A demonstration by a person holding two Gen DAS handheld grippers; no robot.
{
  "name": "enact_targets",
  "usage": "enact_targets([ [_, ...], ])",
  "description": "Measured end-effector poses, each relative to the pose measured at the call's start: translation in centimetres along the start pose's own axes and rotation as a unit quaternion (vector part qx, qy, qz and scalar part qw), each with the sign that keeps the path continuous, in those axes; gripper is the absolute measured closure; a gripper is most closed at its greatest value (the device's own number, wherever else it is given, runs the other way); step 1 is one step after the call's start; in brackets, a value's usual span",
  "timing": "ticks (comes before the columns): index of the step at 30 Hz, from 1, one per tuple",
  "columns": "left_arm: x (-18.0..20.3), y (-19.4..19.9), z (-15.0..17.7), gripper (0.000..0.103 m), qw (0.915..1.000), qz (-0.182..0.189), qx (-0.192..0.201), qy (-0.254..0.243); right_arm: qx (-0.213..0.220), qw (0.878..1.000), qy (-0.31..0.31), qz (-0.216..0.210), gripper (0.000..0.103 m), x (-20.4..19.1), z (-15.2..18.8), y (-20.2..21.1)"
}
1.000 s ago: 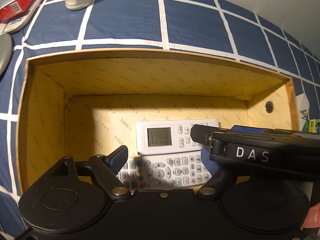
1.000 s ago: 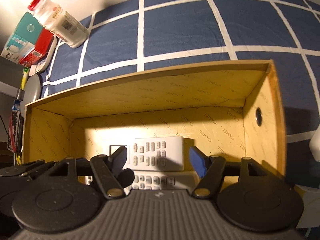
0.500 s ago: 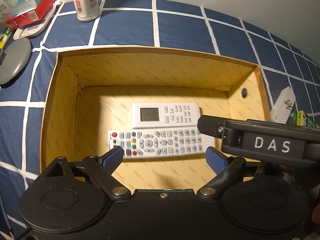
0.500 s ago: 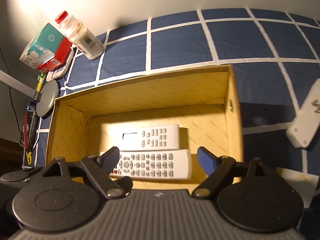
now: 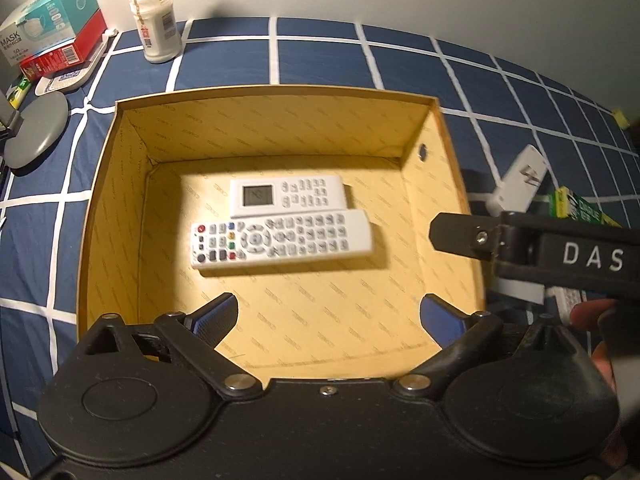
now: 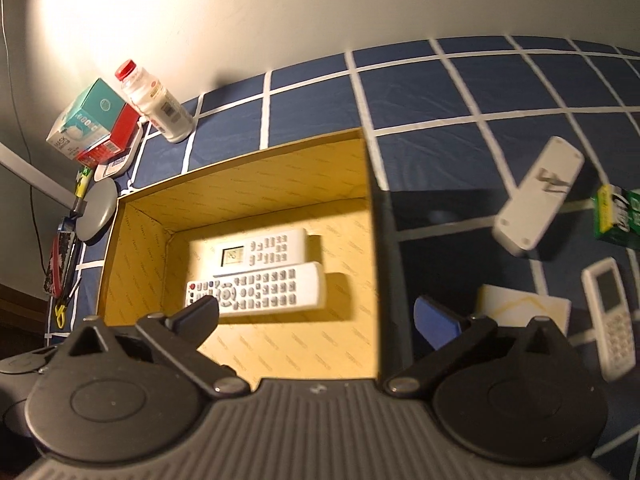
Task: Organize objects
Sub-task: 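Lift both grippers out of the box toward the DARLIE toothpaste box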
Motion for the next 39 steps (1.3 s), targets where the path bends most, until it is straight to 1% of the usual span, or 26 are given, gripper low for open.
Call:
enact_targets([
  [8,2.6,0.6,2.0,0.003,0.9998,-0.004,0.006,-0.018,0.015,1.0,-0.022,0.01,0.0,2.9,2.8,2.3],
  [13,4.3,0.6,2.9,0.0,0.9996,-0.003,0.006,-0.029,0.022,0.999,-0.035,0.014,0.0,4.5,3.9,3.3],
  [22,8.0,0.2,3.3,0.0,0.9991,-0.003,0.004,-0.042,0.031,0.998,-0.053,0.016,0.0,8.2,4.8,4.9],
  [27,11.2,-0.1,3.0,0.0,0.9987,0.006,0.006,-0.051,0.031,0.998,-0.054,0.016,0.0,10.9,4.7,5.9],
  [29,12.7,-0.3,2.9,0.0,0.9984,0.003,0.006,-0.057,0.031,0.998,-0.057,0.016,0.0,12.2,4.6,6.3],
  [39,20.6,-1.7,1.2,0.0,0.998,0.004,0.003,-0.063,0.027,0.997,-0.066,0.02,0.0,20.5,3.5,8.7],
])
Point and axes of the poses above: each gripper's, at about its wrist camera, not at the fingertips, and y roughly against the way its jaws point, x to its right, z to its underside, the point moved 5 cm from there along -y, roughly the way its jaws point, and after that the axes turned 15 degrees about -x, right-handed, at the moved point
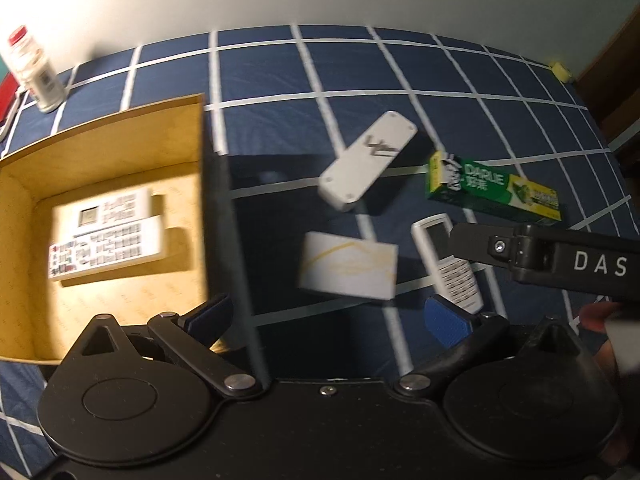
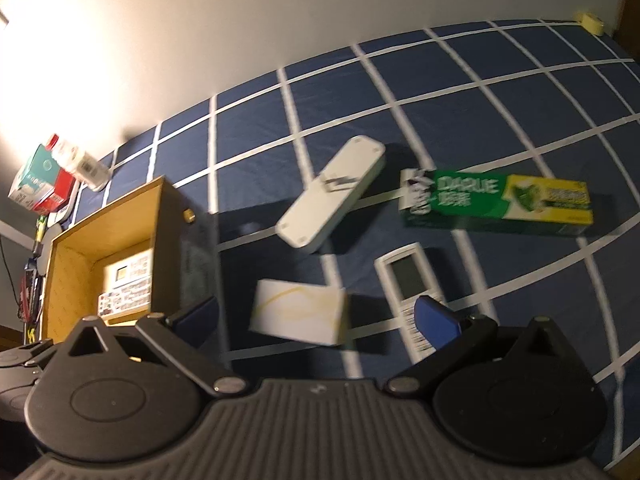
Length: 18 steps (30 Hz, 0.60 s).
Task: Organize objects
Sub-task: 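Lift both grippers out of the box toward the DARLIE toothpaste box, then close the left gripper on the DARLIE toothpaste box while the right gripper grasps its other end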
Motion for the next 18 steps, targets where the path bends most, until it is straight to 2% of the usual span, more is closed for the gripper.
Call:
enact_targets([
  [11,8.4,-2.9,-3.7,0.0,0.9999,0.002,-0.005,-0.014,-0.004,1.0,-0.025,0.008,0.0,10.3,-3.1,1.2],
  [18,12.1,-5.4,-5.7,0.0,0.9996,0.002,-0.017,-0.024,-0.011,0.999,-0.049,0.015,0.0,16.2,-4.4,0.5],
])
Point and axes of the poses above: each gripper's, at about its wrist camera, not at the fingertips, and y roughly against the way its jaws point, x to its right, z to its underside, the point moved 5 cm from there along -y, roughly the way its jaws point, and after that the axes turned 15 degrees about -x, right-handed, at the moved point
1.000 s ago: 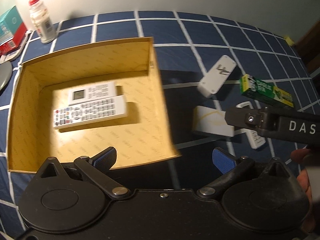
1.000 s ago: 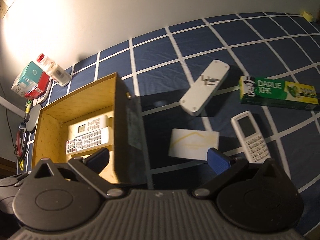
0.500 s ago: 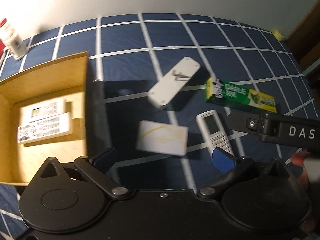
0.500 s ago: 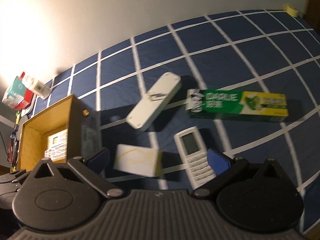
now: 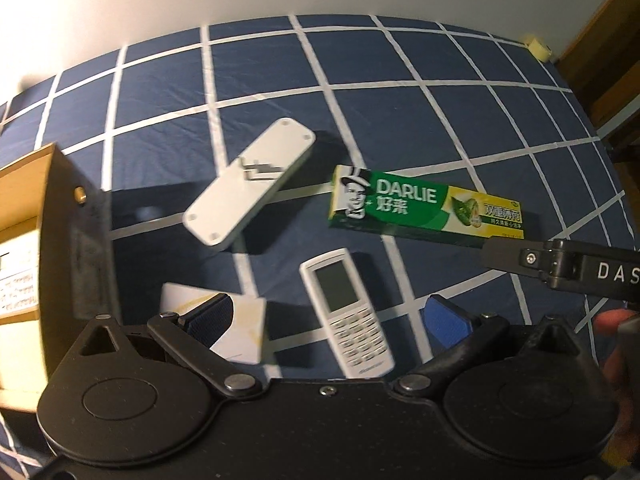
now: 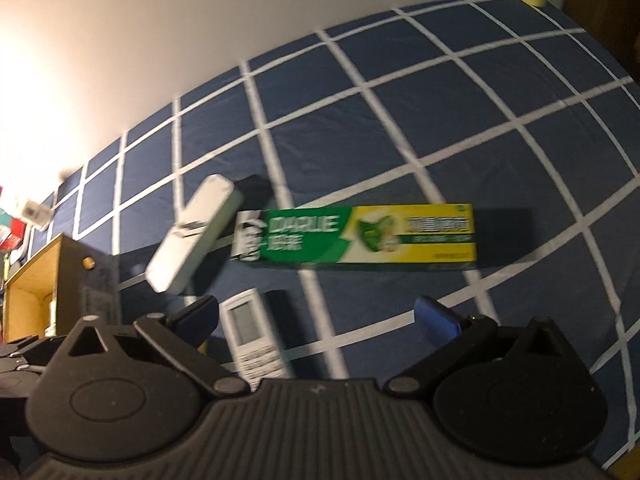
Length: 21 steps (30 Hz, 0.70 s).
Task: Organize objects
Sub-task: 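Close the left gripper on the DARLIE toothpaste box while the right gripper grasps its other end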
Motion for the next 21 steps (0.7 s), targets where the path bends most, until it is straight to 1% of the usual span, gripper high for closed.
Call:
enact_targets([
  [5,1.7,-1.4,-1.5,0.0,0.9999,-0.001,-0.011,-0.006,-0.005,1.0,-0.014,0.001,0.0,3.0,-1.2,-0.4],
  [10,2.9,-2.4,-3.1,0.0,0.9997,-0.003,-0.018,-0.018,-0.011,1.0,-0.025,-0.001,0.0,5.1,-2.7,-0.9],
  [21,3.4,-6.3,-7.8,0.0,0.9978,-0.001,-0.056,-0.034,-0.046,0.998,-0.046,0.003,0.0,8.6,-6.5,-4.1],
])
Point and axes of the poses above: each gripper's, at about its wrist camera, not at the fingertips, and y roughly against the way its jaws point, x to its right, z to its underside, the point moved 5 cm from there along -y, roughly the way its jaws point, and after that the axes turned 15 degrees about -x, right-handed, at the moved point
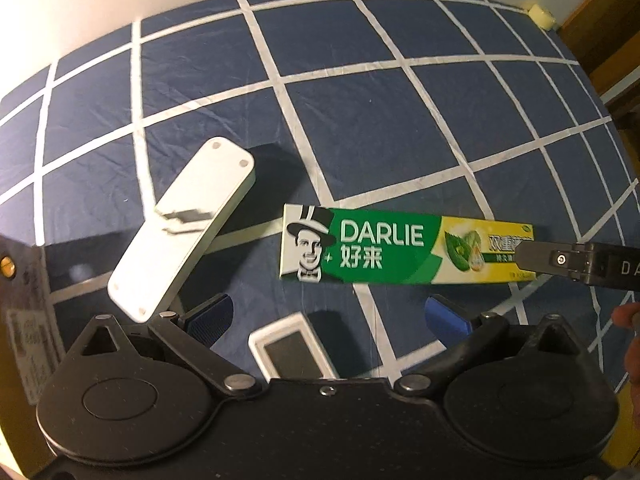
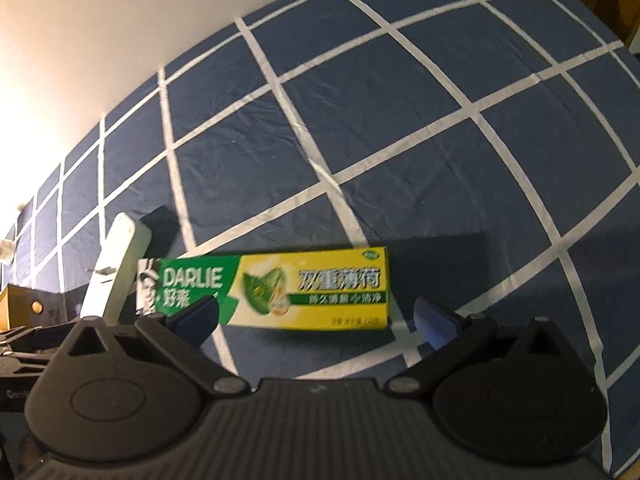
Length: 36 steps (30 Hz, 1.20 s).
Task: Organize objects
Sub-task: 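Close the left gripper on the DARLIE toothpaste box while the right gripper grasps its other end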
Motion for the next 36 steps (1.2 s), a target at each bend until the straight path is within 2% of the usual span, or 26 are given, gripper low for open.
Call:
enact_targets([
  [15,0.0,-4.4,-3.8,0.0,0.9987,0.021,-0.041,-0.021,-0.055,0.998,-0.015,-0.012,0.0,1.4,-2.7,-5.4],
  [21,0.6,-5.5,-4.0,0.0,0.9974,0.032,-0.057,-0.031,-0.068,0.997,-0.013,-0.019,0.0,1.2,-2.7,-6.4],
  [26,0.8,-6.1,-4.3,0.0,0.9974,0.022,-0.061,-0.032,-0.073,0.997,-0.004,-0.019,0.0,0.7,-2.9,-6.8],
  [36,0.8,-6.1,-4.8,0.0,0.9974,0.026,-0.065,-0.018,-0.074,0.997,-0.004,-0.015,0.0,0.6,-3.1,-6.8],
])
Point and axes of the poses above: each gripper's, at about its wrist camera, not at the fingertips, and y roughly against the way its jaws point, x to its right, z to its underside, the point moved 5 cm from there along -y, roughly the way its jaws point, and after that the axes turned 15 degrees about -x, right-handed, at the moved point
